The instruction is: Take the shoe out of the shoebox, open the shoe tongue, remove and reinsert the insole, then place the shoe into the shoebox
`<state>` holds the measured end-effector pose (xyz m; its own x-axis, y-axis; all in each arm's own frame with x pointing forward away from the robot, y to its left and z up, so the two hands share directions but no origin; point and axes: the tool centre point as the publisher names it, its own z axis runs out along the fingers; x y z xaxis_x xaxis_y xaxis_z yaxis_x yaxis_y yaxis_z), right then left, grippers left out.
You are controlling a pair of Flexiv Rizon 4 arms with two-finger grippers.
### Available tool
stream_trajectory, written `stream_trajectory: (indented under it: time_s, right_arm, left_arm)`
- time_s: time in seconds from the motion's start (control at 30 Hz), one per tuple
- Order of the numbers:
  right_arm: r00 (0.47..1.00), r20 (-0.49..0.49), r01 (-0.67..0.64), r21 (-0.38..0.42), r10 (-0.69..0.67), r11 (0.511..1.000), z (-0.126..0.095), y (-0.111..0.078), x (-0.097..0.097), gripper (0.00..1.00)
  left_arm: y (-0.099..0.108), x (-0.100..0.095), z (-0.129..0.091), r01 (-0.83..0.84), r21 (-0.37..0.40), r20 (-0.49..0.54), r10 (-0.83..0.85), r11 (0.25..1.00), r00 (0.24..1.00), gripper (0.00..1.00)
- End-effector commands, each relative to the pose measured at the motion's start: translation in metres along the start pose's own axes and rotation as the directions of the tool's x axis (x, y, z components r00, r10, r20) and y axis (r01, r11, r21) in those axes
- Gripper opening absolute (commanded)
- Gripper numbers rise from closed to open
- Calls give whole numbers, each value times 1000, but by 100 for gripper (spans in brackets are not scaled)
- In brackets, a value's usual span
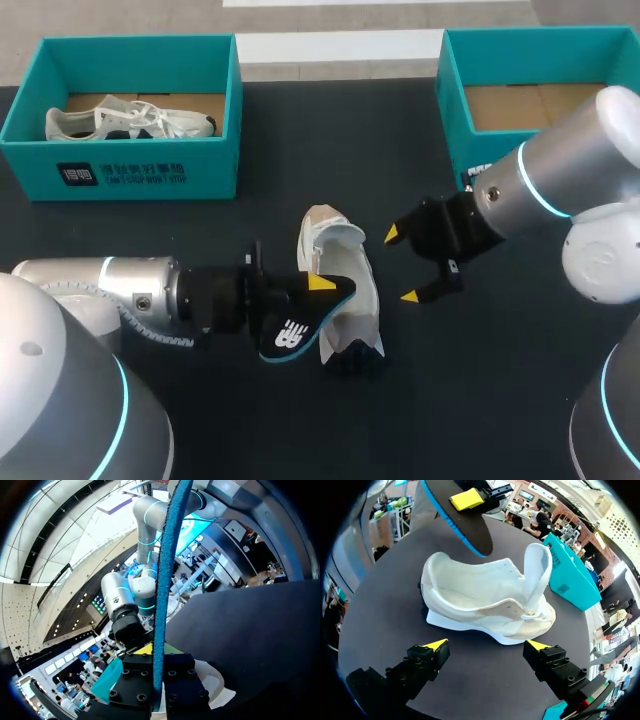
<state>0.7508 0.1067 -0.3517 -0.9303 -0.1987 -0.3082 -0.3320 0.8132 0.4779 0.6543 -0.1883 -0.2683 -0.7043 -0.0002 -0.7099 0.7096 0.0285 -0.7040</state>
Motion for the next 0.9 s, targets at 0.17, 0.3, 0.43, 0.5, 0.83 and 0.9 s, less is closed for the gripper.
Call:
stream_trajectory:
  time_s: [0.17, 0.3, 0.43, 0.5, 0.83, 0.9]
  right_arm:
    - [1000, 5, 3, 36, -3, 999, 10, 10, 2, 100]
    - [1000, 9, -2, 48, 1, 999, 10, 9, 3, 100]
    - [1000, 9, -2, 48, 1, 999, 10, 9, 3, 100]
    - [1000, 9, -2, 48, 1, 999, 10, 9, 3, 100]
    - [1000, 9, -2, 48, 1, 999, 10, 9, 3, 100]
    - [1000, 9, -2, 48, 1, 999, 10, 9, 3, 100]
  left_arm:
    - [7, 3, 8, 12, -10, 23, -12, 1000, 1000, 0]
    - [11, 4, 15, 24, 4, 26, -24, 1000, 999, 0]
    - [11, 4, 24, 22, 18, 30, -22, 1000, 999, 0]
    - [15, 4, 29, 29, 23, 27, -29, 999, 999, 0]
    - [34, 11, 41, 68, -13, -1, -68, 998, 998, 0]
    - [38, 14, 41, 81, -23, -6, -81, 996, 997, 0]
